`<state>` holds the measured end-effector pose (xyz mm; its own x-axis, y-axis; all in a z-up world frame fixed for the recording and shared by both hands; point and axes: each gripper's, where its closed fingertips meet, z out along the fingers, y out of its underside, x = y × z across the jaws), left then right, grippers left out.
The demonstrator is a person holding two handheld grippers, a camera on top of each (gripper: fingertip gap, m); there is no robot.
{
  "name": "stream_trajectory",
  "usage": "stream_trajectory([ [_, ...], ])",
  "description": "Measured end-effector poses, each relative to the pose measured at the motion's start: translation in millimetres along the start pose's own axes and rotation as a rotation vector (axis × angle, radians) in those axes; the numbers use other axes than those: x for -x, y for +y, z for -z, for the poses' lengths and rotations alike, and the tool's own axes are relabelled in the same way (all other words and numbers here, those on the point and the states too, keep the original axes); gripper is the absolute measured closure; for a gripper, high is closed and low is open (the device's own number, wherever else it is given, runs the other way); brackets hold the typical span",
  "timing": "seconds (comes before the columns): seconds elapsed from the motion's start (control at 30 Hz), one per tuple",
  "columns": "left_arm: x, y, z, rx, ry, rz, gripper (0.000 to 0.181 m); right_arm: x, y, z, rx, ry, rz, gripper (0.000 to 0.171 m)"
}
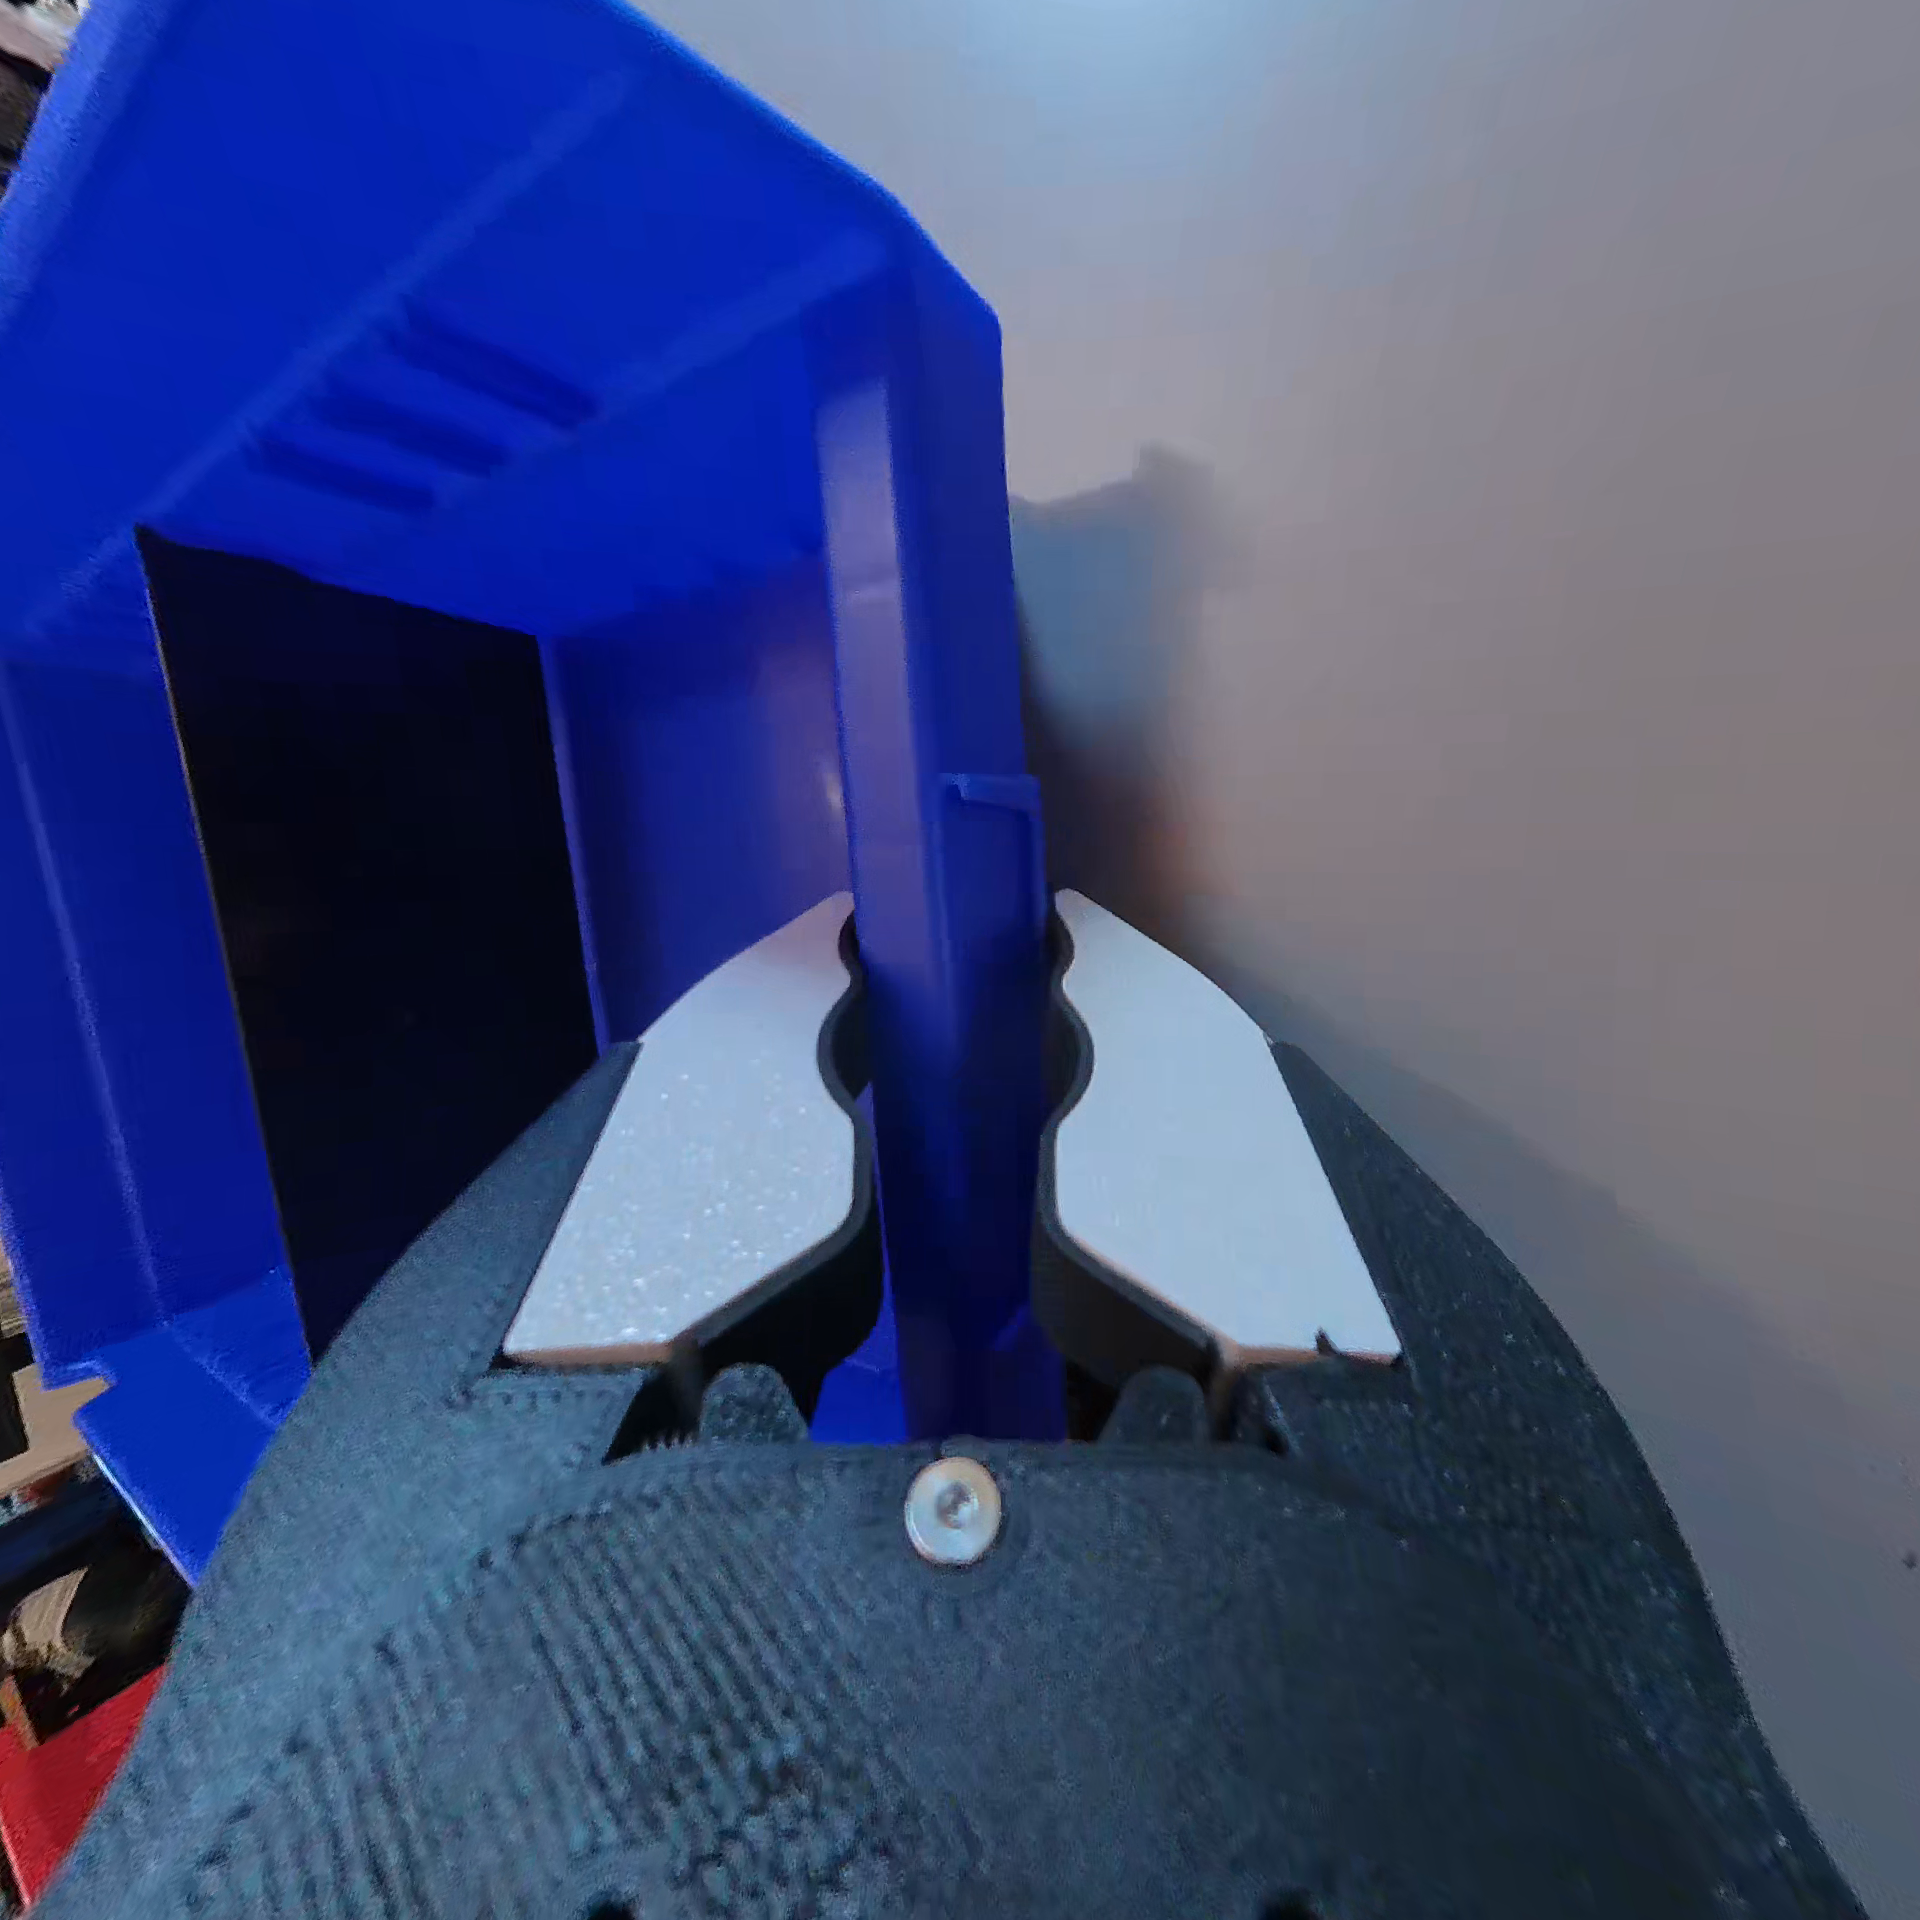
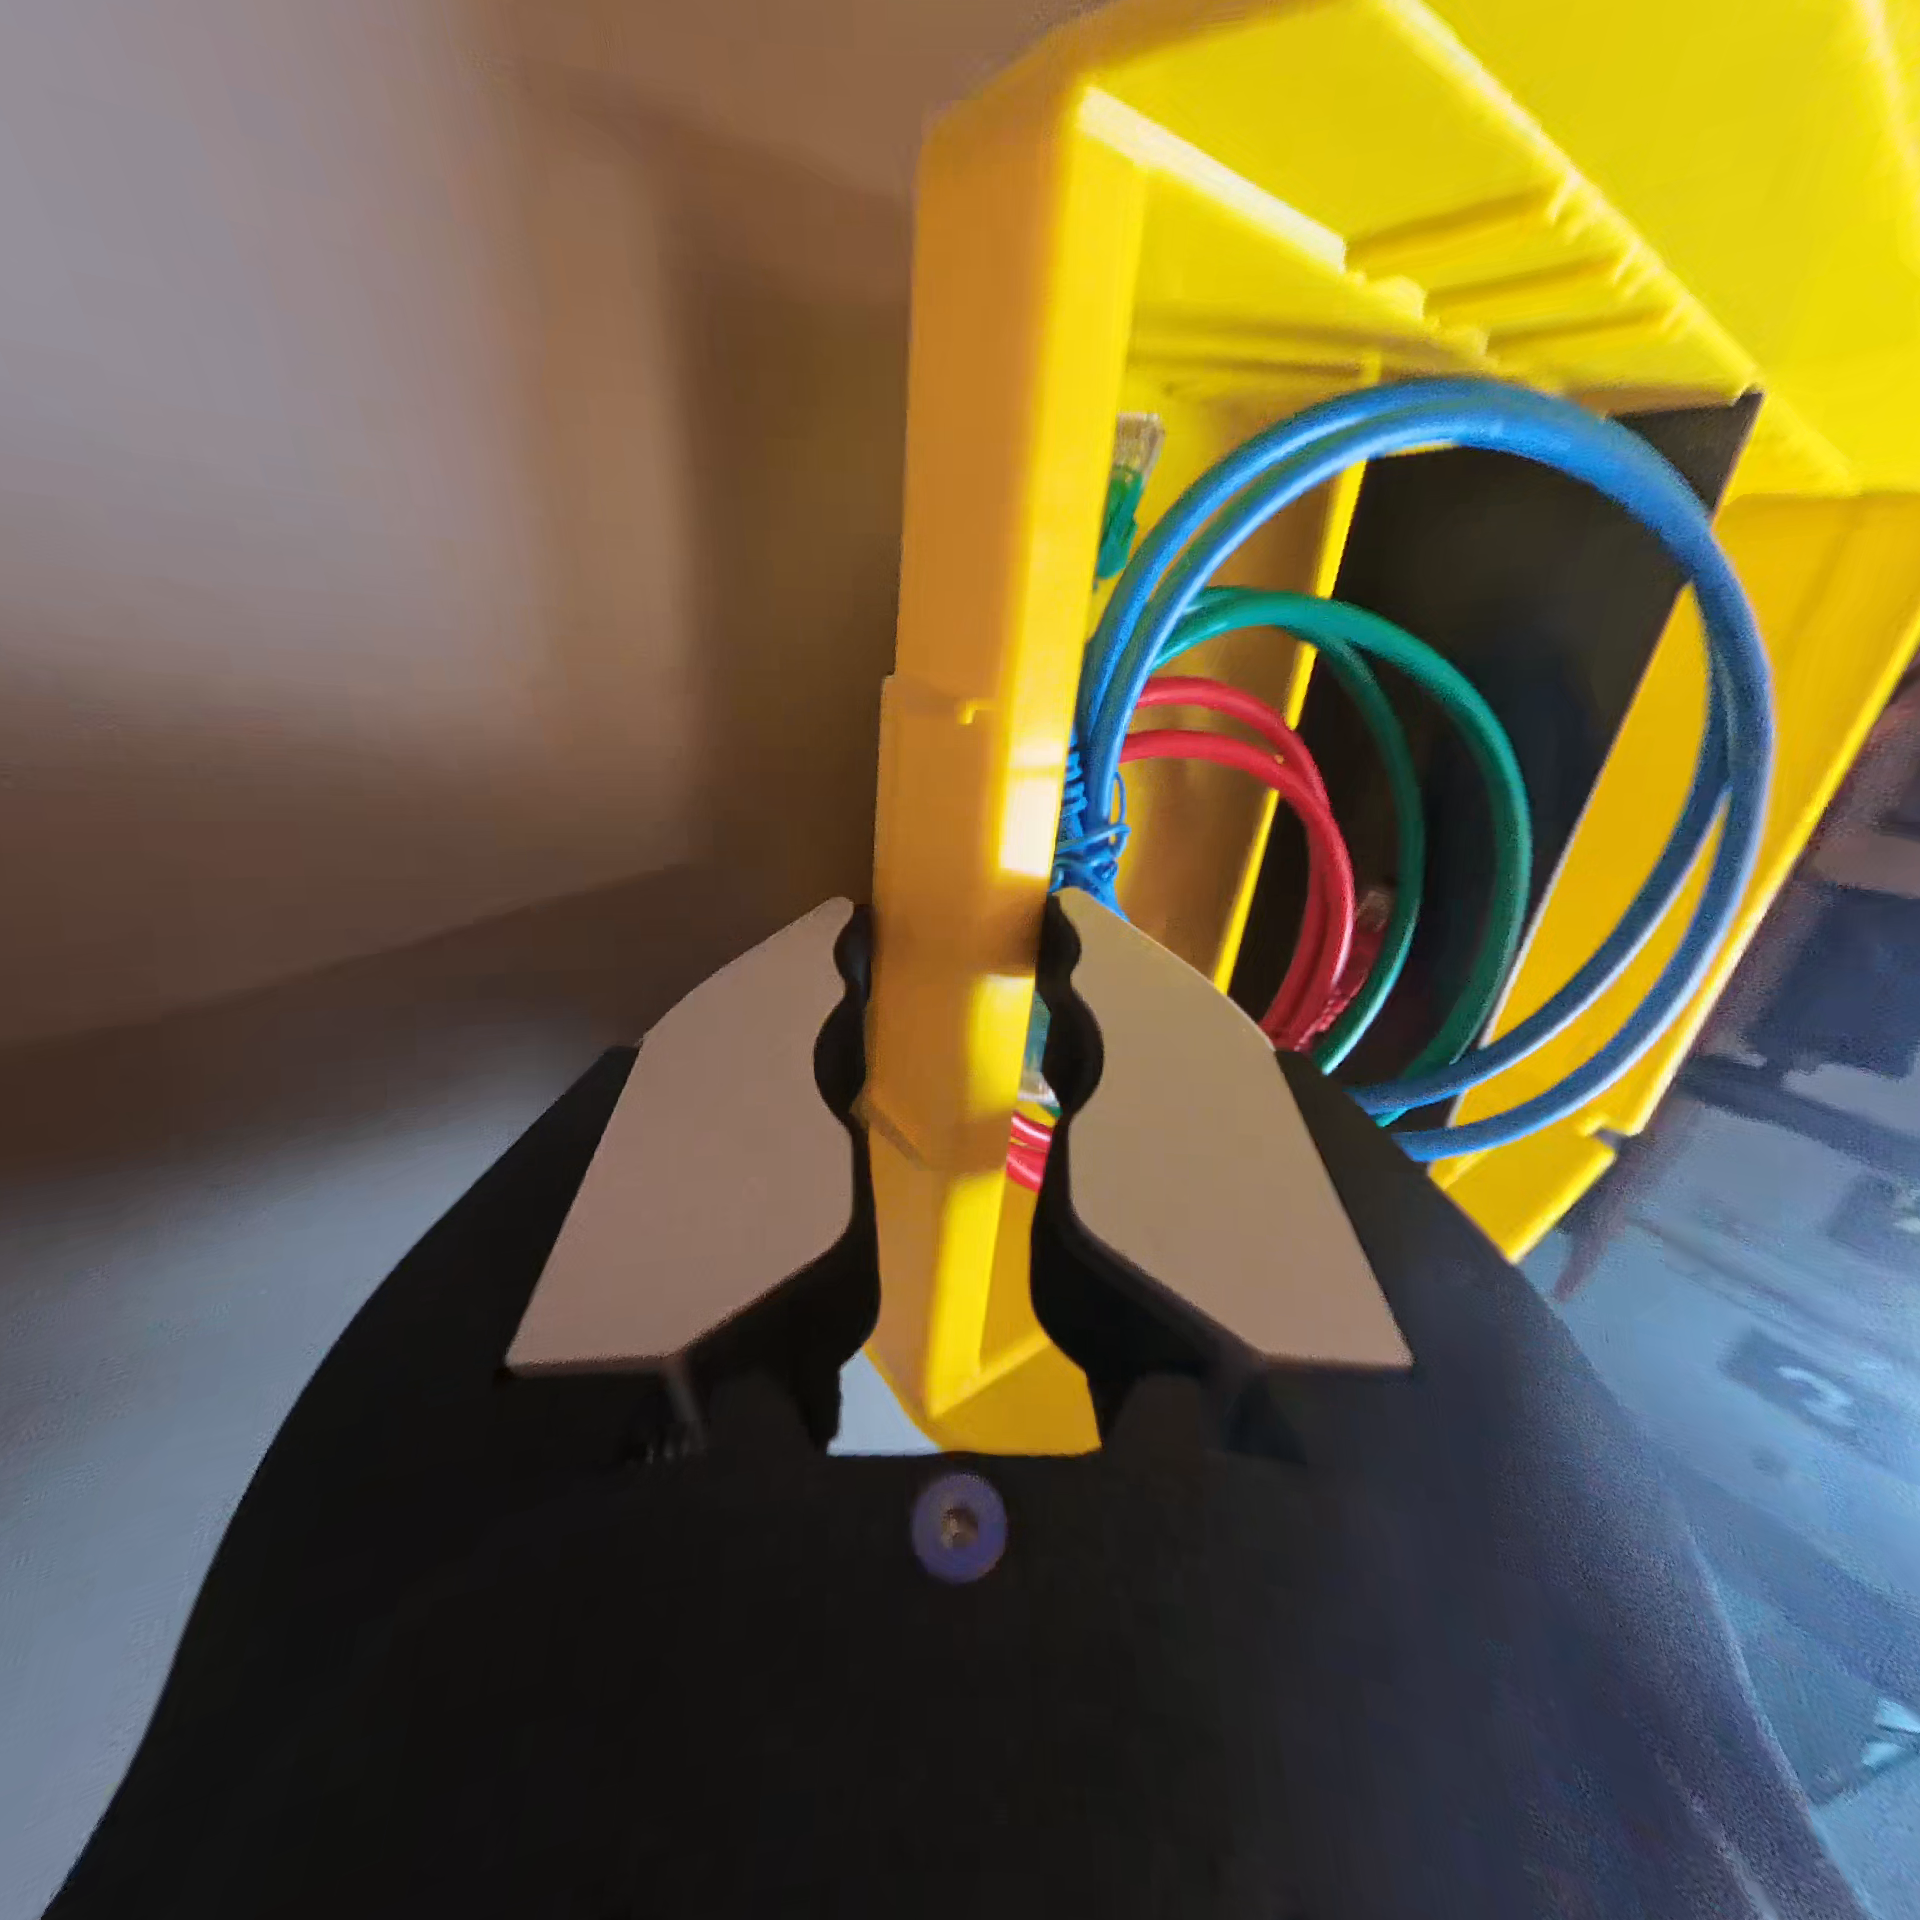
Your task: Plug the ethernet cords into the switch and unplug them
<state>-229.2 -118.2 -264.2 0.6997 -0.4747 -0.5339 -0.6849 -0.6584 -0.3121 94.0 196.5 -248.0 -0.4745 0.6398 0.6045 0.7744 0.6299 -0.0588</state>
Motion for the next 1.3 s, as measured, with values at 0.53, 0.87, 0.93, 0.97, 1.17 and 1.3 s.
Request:
stream_trajectory([
  [0.53,-27,-118,-19,-0.156,0.021,-0.204,0.143,67,-100,55,-0.253,0.097,0.058,0.138],
  [0.87,-71,-226,35,-0.617,0.174,0.523,0.131,6,-14,106,-0.611,0.16,-0.97,0.121],
  [0.93,-66,-237,21,-0.604,0.158,0.595,0.124,8,-8,83,-0.571,0.114,-1.033,0.117],
  [0.97,-62,-242,13,-0.59,0.136,0.614,0.123,10,-10,73,-0.555,0.082,-1.041,0.119],
  [1.17,-53,-264,-14,-0.521,0.059,0.61,0.146,17,-15,58,-0.488,0.124,-0.927,0.151],
  [1.3,-72,-267,12,-0.524,-0.019,0.44,0.154,52,-13,91,-0.487,0.149,-0.881,0.149],
])
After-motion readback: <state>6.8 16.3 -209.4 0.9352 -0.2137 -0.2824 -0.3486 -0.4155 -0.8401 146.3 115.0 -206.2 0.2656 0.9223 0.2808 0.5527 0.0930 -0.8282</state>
